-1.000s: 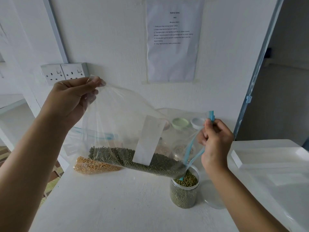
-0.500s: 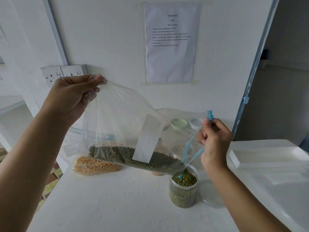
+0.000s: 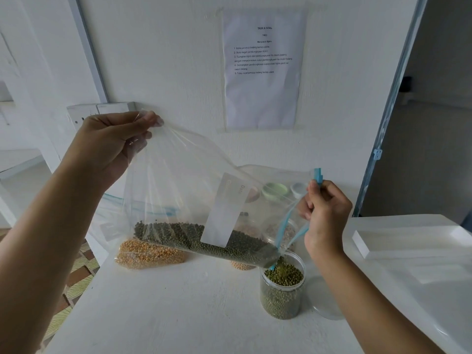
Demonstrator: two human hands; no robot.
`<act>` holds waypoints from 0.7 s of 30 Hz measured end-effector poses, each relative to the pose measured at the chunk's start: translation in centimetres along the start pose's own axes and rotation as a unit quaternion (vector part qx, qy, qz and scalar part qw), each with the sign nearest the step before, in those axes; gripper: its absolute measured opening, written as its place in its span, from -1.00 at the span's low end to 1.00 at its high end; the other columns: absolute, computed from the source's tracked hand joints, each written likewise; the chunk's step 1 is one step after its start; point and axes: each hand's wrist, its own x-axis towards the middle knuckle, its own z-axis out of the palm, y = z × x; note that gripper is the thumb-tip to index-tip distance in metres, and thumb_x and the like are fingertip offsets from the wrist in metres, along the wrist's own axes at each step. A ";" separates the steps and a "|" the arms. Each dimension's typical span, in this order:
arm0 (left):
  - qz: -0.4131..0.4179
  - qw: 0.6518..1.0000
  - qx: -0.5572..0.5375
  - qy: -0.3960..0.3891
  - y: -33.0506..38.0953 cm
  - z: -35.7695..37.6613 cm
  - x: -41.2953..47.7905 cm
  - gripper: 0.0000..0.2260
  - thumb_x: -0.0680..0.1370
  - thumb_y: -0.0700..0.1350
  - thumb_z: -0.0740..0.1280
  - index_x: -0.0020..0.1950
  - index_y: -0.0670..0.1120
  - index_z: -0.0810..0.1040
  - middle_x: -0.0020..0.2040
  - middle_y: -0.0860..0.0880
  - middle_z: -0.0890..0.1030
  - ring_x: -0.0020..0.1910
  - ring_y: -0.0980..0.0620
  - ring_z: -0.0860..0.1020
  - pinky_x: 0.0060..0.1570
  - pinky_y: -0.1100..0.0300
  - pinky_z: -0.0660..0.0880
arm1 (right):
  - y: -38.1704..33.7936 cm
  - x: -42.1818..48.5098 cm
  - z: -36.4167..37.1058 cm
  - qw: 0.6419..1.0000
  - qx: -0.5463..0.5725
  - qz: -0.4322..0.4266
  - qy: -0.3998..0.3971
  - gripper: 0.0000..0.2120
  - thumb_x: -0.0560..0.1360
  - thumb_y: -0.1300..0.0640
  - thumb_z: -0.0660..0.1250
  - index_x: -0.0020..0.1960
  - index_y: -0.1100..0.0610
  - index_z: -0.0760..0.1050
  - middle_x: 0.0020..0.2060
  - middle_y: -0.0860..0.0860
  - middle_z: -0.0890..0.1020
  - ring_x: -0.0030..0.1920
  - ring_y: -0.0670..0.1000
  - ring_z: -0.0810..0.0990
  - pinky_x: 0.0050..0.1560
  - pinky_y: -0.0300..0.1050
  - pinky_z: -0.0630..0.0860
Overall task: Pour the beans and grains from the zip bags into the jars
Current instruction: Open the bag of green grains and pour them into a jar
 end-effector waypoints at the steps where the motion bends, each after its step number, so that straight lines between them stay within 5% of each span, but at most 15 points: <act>1: 0.001 1.000 0.002 -0.002 0.1 0.0 0.0 -0.89 0.52 -0.18 0.43 -0.14 -0.13 0.76 -0.12 -0.03 0.73 -0.31 0.14 0.50 -0.27 0.33 0.42 | 0.1 0.0 0.0 1.000 -0.002 0.000 0.000 -0.68 0.63 0.34 0.29 -0.29 0.25 0.35 -0.53 -0.09 0.31 -0.48 -0.03 0.19 -0.45 -0.20 0.16; 15: 0.012 1.000 0.018 -0.011 0.9 0.2 0.1 -0.92 0.43 -0.10 0.50 -0.18 -0.07 0.78 -0.12 -0.02 0.74 -0.27 0.12 0.52 -0.24 0.33 0.44 | 0.4 -0.3 0.1 1.000 -0.001 -0.005 0.000 -0.70 0.64 0.32 0.28 -0.21 0.46 0.33 -0.52 -0.07 0.28 -0.47 -0.03 0.18 -0.42 -0.12 0.12; 21: 0.017 1.000 0.019 -0.014 0.9 0.5 0.2 -0.89 0.50 -0.16 0.44 -0.15 -0.09 0.78 -0.11 -0.04 0.74 -0.28 0.12 0.53 -0.24 0.32 0.45 | 0.1 -0.3 0.0 1.000 -0.004 -0.001 0.007 -0.74 0.64 0.31 0.28 -0.21 0.35 0.40 -0.52 -0.07 0.30 -0.46 -0.03 0.19 -0.44 -0.16 0.16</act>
